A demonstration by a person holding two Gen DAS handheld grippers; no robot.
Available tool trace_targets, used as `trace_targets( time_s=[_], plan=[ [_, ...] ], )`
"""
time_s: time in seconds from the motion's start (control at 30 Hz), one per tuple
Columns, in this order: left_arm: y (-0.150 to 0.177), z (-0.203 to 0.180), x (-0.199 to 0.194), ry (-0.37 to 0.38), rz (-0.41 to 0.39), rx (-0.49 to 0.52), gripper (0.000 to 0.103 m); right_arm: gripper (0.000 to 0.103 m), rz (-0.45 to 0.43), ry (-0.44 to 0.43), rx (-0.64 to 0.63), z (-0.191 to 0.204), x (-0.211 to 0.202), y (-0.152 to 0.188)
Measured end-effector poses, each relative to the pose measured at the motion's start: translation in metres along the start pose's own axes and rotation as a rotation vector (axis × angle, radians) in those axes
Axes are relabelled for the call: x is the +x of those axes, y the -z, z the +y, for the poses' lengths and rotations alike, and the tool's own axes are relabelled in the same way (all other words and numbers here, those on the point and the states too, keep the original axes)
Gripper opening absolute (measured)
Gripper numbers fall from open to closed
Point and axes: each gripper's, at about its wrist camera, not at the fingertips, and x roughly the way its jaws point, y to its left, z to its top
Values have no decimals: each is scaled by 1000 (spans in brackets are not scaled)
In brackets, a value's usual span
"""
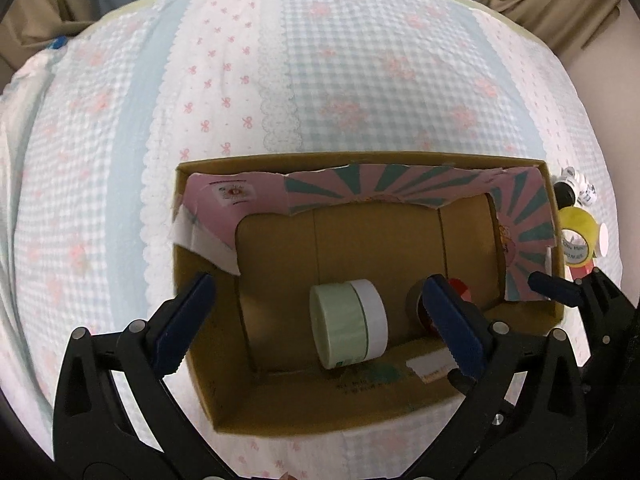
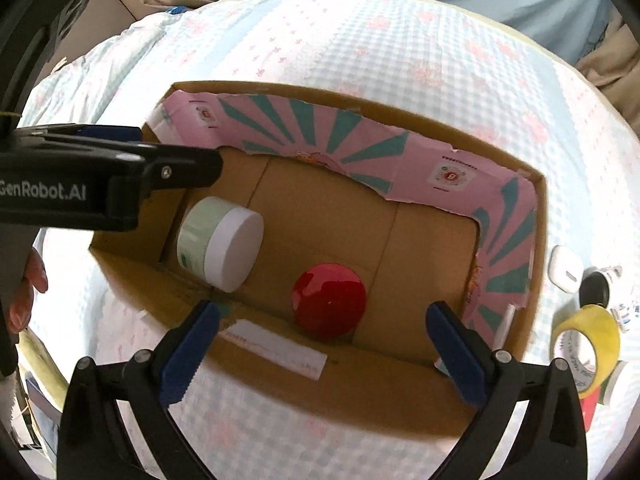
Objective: Organize rigid objects
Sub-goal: 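Lift both tools out of the box toward the remaining items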
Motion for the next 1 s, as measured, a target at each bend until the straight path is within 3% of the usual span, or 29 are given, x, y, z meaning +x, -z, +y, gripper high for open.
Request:
trace_targets(
  time_s=[0.4,0.57,0.77,1.0],
  plan=[
    [22,-15,-108,4,-144,-8,103,103,-99,18,25,29,-99,-6],
    [41,-21,-164,-8,-218,-14,103,103,-136,39,45,45,-144,10],
    [70,-39,-217,-39,-309,-15,103,103,-199,143,74,53,-194,35],
    [98,-71,-243,35,-326,-26,103,103,-250,175,141,19,-232,71]
  ],
)
